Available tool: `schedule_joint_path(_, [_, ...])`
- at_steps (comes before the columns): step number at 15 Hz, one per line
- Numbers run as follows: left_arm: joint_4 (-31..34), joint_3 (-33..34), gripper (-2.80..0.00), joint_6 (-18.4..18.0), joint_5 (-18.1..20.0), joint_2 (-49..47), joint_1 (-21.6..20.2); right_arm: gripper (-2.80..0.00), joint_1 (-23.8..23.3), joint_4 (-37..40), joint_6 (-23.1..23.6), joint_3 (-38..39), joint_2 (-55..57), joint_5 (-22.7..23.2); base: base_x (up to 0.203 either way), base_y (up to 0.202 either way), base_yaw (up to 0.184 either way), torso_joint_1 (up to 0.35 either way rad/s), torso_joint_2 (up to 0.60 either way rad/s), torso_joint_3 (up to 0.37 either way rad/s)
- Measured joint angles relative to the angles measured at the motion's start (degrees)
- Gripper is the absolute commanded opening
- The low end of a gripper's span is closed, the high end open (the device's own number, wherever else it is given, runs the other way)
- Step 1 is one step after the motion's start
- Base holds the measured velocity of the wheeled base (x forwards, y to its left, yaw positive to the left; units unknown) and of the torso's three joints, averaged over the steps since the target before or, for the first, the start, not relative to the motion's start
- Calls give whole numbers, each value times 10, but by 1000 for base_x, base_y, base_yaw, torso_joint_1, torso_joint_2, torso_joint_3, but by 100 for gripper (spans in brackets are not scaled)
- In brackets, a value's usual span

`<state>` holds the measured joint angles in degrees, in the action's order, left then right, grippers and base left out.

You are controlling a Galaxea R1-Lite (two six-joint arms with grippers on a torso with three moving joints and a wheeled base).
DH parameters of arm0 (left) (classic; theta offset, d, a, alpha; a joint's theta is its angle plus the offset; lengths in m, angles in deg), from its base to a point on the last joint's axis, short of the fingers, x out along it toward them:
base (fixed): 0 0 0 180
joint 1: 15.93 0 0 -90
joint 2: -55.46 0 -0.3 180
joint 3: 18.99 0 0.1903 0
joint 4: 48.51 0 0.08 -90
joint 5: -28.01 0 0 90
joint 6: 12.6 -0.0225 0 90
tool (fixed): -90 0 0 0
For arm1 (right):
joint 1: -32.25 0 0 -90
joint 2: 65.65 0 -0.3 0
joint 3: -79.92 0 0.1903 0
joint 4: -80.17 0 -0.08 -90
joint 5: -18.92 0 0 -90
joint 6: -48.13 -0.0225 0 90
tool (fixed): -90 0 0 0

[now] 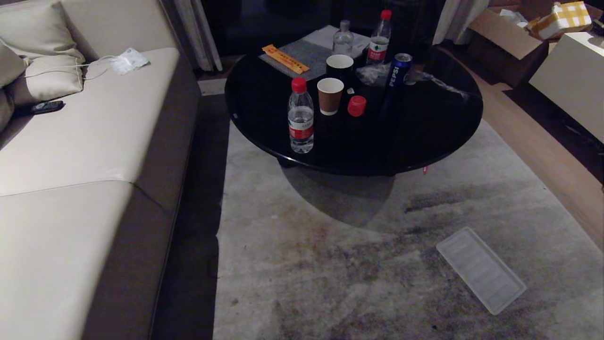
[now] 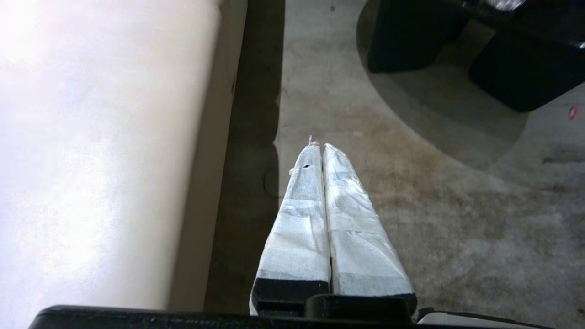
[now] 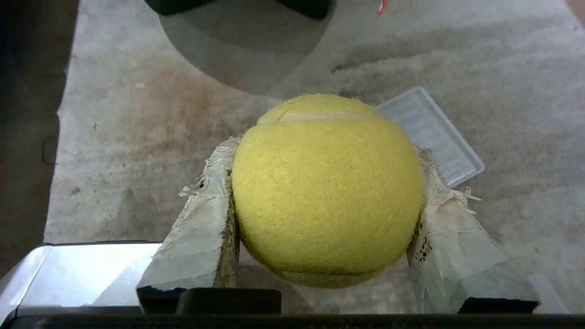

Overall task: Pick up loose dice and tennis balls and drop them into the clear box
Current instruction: Put the ball in the box

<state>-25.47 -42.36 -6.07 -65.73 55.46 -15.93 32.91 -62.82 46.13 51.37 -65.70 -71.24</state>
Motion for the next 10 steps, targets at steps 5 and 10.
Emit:
schedule_joint_path(5, [0, 0, -280, 1, 0, 0, 0, -280, 0, 0, 0, 0, 0, 0, 0, 0, 0, 3, 7, 202])
schedule_joint_path(10, [0, 0, -280, 1, 0, 0, 0, -280, 0, 0, 0, 0, 0, 0, 0, 0, 0, 2, 1, 203])
